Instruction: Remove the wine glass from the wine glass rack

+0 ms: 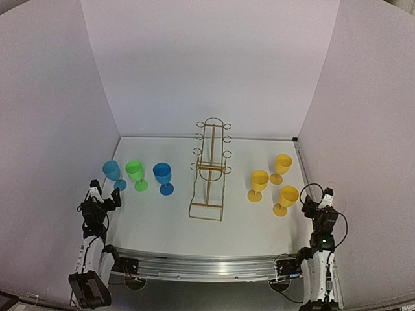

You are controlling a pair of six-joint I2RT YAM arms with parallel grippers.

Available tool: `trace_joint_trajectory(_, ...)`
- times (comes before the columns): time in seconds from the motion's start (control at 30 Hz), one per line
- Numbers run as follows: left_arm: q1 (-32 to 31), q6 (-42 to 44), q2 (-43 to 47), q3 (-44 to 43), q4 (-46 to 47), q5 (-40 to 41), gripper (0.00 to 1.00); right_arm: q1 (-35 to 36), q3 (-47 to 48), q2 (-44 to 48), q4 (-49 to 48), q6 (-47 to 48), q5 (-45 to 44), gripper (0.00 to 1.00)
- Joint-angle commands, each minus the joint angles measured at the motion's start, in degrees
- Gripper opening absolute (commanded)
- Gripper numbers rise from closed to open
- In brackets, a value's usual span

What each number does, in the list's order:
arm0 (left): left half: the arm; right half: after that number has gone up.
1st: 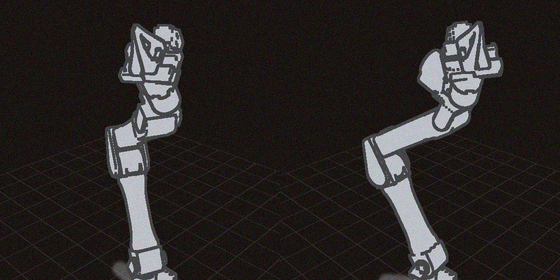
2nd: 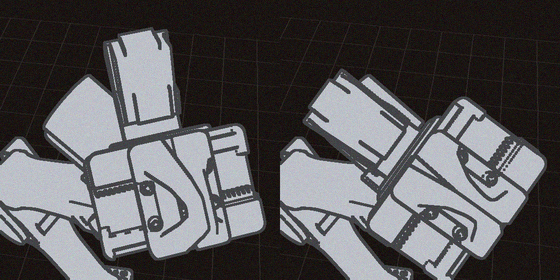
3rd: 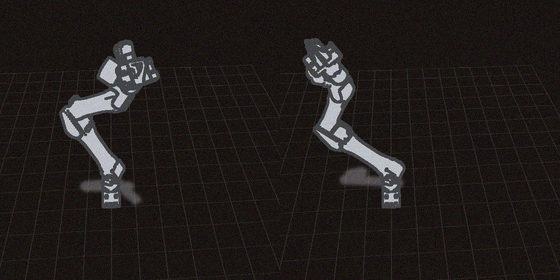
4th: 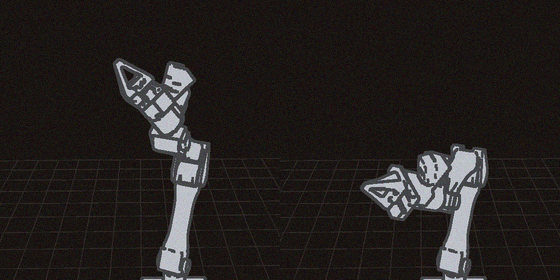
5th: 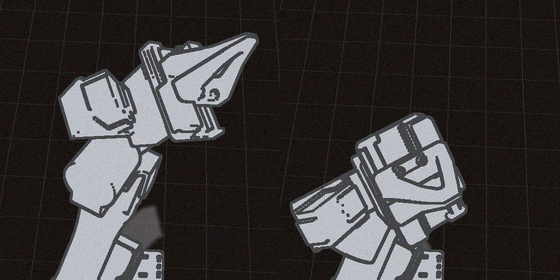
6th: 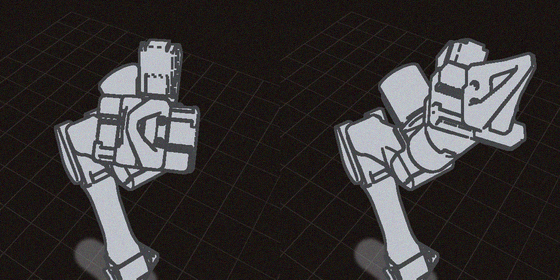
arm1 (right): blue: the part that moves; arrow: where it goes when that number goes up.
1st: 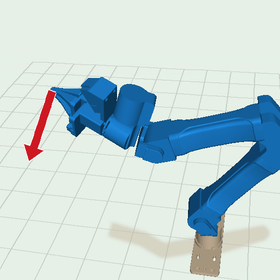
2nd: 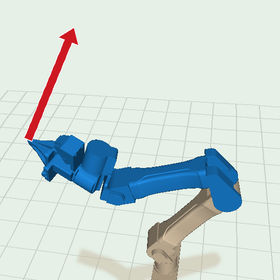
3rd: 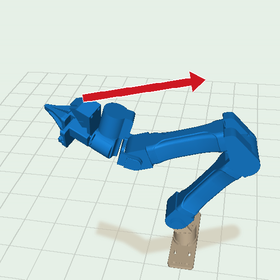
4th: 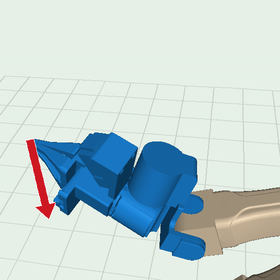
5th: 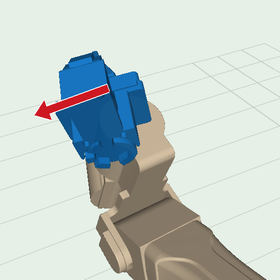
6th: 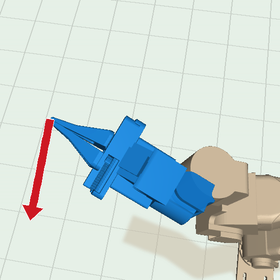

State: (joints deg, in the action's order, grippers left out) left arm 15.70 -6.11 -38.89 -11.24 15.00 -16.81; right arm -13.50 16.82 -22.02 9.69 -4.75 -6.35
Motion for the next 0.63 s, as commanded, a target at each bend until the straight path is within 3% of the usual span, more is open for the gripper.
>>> trace_joint_trajectory(0.0,0.22,-1.05,-1.63,0.69,5.66,-0.74,1.0,-0.3,-0.1,-0.12,-0.15,-0.33,-1.48,0.84)
trace_joint_trajectory(0.27,0.22,0.53,-2.81,2.04,4.86,-0.09,1.0,-0.3,-1.97,2.09,1.5,-2.92,-1.31,0.84)
trace_joint_trajectory(0.6,0.25,-3.83,-3.33,1.7,4.02,5.6,1.0,-0.24,-2.06,1.8,1.74,-3.2,0.15,0.83)
